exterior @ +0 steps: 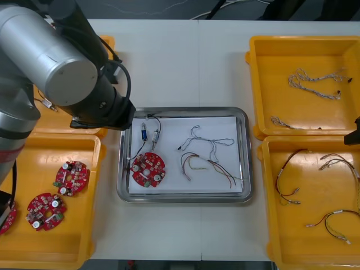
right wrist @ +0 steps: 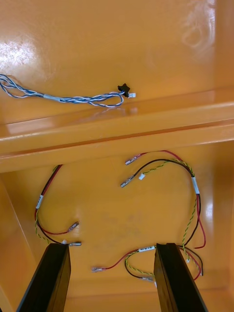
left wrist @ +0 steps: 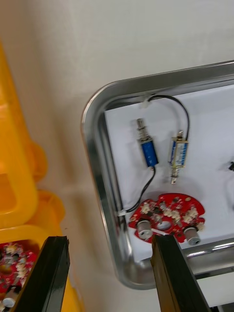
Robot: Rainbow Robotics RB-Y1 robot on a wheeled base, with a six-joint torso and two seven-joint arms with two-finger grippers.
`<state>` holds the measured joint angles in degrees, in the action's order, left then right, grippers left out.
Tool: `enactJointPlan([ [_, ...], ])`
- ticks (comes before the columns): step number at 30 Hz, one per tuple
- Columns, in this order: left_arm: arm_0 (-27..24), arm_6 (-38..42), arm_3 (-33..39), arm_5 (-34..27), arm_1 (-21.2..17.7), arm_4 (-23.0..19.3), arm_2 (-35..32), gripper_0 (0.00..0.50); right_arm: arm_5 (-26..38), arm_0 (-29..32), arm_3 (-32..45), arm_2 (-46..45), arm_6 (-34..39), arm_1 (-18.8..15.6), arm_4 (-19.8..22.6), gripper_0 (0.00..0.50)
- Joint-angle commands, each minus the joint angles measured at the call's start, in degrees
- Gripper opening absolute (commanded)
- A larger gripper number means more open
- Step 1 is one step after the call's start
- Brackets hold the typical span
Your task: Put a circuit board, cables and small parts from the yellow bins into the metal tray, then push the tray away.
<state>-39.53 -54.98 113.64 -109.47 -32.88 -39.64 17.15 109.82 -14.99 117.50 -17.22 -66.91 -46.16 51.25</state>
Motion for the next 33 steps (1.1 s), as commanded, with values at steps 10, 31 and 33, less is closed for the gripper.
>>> enactJointPlan([
  [10,-0.3,5.2,1.8,-0.5,-15.2,-11.1,-9.3,0.5,0.2,1.3,2.3,0.1,3.4,-2.4,3.6,0.5],
  [31,10.7,-6.1,0.4,4.4,-27.8,-20.7,-20.6,0.5,0.2,-11.6,4.0,22.1,0.5,-3.8,4.6,0.5],
  [33,11.1,-6.4,0.4,4.8,-28.2,-20.8,-20.7,0.5,-0.8,-12.8,4.0,24.2,0.3,-3.7,4.7,0.5],
])
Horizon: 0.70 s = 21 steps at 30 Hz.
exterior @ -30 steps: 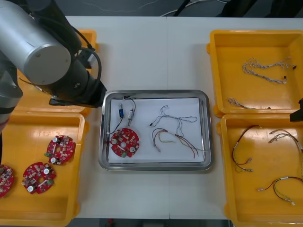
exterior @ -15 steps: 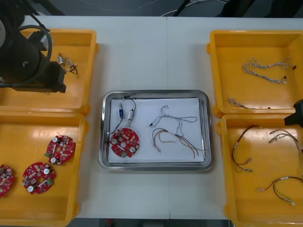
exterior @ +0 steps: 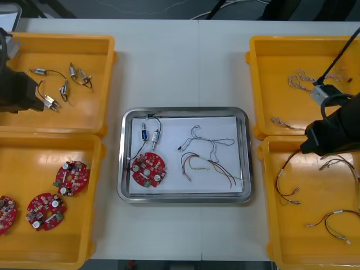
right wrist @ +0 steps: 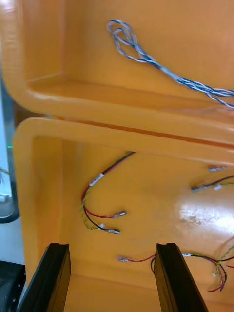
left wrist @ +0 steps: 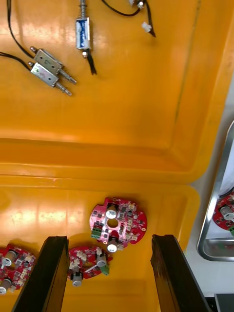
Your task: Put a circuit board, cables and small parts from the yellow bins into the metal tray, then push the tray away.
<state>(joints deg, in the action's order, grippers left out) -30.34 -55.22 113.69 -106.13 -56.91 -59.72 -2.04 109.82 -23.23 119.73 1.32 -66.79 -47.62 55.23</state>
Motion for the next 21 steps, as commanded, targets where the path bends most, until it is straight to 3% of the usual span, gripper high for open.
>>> enactJointPlan([
  [1,2.1,-6.2,0.3,1.9,-4.2,-0.7,-1.6,0.5,-1.7,-5.7,1.8,7.9,0.1,-2.2,0.8,0.5],
  [9,2.2,-6.4,0.3,2.2,-4.2,0.0,-1.7,0.5,-4.3,-12.0,1.8,18.3,-0.7,1.2,-1.1,0.5],
  [21,2.2,-6.8,0.1,3.3,-4.2,0.7,-1.6,0.5,-4.4,-22.7,-2.4,33.0,-2.9,11.3,-6.8,0.5],
])
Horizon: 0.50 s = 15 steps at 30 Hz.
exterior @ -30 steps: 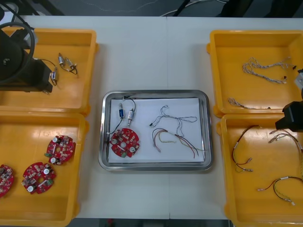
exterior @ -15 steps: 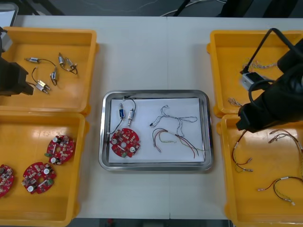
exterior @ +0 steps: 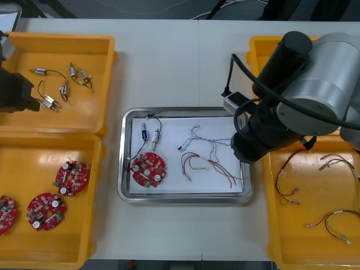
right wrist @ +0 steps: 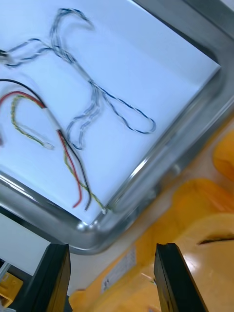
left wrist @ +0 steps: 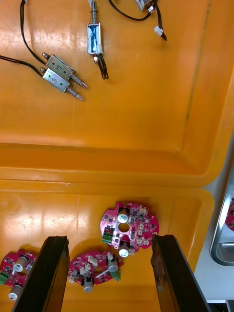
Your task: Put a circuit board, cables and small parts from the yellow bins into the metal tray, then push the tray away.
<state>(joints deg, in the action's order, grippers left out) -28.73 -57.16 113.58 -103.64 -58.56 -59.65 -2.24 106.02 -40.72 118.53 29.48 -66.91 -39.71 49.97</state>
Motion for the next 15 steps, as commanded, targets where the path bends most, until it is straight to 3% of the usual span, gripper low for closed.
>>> enactJointPlan([
  [1,0.5,-5.1,0.3,0.8,-2.5,0.7,-1.4,0.5,-0.6,-6.2,-1.6,6.3,-3.1,4.4,-2.1,0.5],
  [15,0.6,-5.6,0.2,-0.6,-2.5,1.7,-1.4,0.5,-6.5,-10.8,-2.4,18.2,-7.7,8.0,-2.8,0.5],
])
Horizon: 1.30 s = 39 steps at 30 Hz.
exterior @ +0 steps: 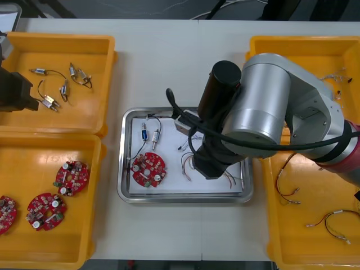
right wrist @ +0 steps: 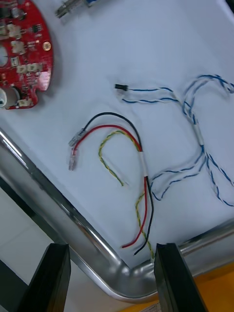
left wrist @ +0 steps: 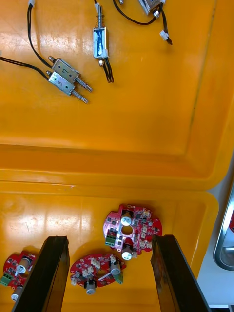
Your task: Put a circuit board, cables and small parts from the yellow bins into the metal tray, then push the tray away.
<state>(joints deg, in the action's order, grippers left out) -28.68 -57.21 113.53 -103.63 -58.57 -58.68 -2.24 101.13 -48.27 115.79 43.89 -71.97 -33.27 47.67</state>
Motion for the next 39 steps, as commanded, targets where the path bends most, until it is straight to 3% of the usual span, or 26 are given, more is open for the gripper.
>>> enactJointPlan([
  [1,0.6,-5.6,0.3,-0.8,-2.5,0.8,-1.4,0.5,-2.0,-3.4,0.3,4.8,-3.1,1.7,-0.6,0.5],
  [7,0.6,-5.7,0.3,-1.0,-2.5,0.9,-1.4,0.5,-3.5,-4.9,0.3,8.9,-4.8,2.5,-1.2,0.5],
  [22,0.6,-6.2,0.4,-1.0,-2.4,1.0,-1.4,0.5,-11.7,-6.7,0.3,23.5,-7.7,3.4,-8.7,0.5],
  [39,0.6,-6.2,0.4,-1.0,-2.4,1.0,-1.4,0.5,-12.3,-6.7,-0.2,29.0,-9.8,3.5,-12.0,0.5],
])
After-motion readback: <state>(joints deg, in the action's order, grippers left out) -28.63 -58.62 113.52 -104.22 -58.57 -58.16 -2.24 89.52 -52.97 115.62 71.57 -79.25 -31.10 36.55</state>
